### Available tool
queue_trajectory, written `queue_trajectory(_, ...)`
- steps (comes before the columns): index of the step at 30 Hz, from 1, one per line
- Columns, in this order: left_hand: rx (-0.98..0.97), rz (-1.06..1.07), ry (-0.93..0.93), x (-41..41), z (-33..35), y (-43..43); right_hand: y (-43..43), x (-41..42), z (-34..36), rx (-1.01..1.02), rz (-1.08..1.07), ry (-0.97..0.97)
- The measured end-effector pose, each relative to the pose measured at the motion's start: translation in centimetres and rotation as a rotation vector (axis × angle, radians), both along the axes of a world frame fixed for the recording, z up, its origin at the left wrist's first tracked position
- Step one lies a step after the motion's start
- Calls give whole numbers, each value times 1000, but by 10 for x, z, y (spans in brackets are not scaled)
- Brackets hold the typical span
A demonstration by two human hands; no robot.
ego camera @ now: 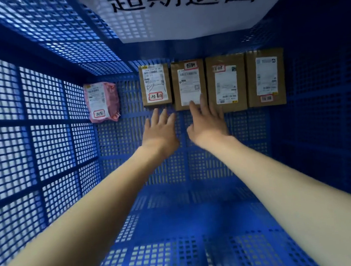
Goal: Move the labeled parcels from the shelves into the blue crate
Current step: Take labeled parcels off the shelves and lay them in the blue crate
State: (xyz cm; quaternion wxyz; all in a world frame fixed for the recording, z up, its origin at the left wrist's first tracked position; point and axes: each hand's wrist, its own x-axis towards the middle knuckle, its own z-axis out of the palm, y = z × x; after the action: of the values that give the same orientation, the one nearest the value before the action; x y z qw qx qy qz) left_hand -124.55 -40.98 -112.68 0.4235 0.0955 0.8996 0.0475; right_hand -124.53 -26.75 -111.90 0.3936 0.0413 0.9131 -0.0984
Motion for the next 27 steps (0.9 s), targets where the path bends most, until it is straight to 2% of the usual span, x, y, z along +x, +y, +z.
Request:
queue_trajectory(4, 47, 3, 66, 6, 90, 12, 11, -2, 90, -11, 35, 121)
queue_trajectory(11, 250, 190, 272, 20, 291, 51, 40, 16, 290, -69, -83, 263)
queue_trajectory(19, 341, -161, 635, 45, 530, 106, 99, 82, 534, -100, -282, 546)
queue_trajectory(22, 399, -331, 730, 61, 608, 135, 124, 122, 608, -53, -378, 621)
queue_trajectory(27, 533, -494, 869, 95, 718, 175, 158, 197, 714, 74, -593, 774)
